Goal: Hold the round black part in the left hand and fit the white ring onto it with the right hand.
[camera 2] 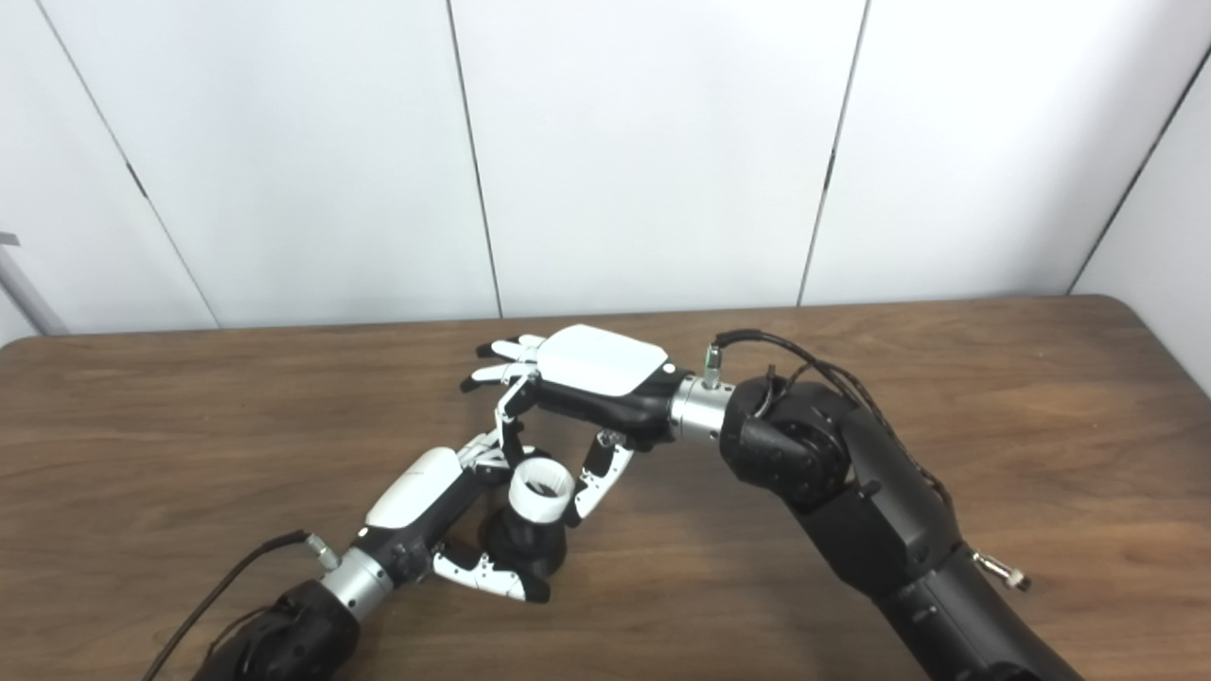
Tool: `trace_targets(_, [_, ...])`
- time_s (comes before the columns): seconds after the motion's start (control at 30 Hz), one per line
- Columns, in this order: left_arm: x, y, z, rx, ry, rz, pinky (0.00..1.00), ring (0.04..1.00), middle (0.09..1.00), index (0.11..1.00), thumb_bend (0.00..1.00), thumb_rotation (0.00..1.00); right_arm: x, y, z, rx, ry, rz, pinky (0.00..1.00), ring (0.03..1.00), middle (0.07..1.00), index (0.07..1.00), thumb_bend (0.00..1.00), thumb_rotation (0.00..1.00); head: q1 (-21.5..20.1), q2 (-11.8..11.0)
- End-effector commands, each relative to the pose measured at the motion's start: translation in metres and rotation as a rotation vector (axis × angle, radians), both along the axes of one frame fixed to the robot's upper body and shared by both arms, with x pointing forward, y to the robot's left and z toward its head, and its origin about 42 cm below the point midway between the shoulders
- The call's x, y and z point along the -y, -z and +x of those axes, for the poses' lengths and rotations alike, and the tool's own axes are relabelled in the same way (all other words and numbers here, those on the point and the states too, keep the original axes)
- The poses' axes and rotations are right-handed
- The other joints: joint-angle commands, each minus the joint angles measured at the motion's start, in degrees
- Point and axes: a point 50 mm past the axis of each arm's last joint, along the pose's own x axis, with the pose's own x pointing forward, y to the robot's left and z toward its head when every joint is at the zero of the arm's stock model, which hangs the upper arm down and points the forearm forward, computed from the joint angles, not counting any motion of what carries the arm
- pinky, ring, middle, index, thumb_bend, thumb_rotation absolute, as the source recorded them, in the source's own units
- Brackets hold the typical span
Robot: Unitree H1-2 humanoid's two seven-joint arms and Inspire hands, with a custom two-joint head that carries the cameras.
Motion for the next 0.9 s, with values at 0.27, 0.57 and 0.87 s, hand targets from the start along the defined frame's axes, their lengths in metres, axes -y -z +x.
trace_targets(0.27, [0.008,0.001,-0.012,-0.014,0.025,-0.003,1.00,1.000,0.855,0.477,0.52,0.06,-0.012,-0.016,0.002,0.069,-0.048,0.036,1.00,1.000,0.910,0.479,0.53,0.15,0.49,1.06])
trace_targets(0.57, [0.008,-0.004,-0.012,-0.008,0.018,0.006,1.00,1.000,0.839,0.478,0.52,0.06,-0.013,-0.005,0.001,0.028,-0.057,0.039,1.00,1.000,0.910,0.480,0.53,0.14,0.70,2.12])
trace_targets(0.87, [0.005,-0.009,-0.011,0.001,0.018,0.014,1.00,1.000,0.850,0.479,0.52,0.06,-0.008,0.000,-0.003,0.014,-0.052,0.022,1.00,1.000,0.901,0.480,0.53,0.14,0.27,3.07])
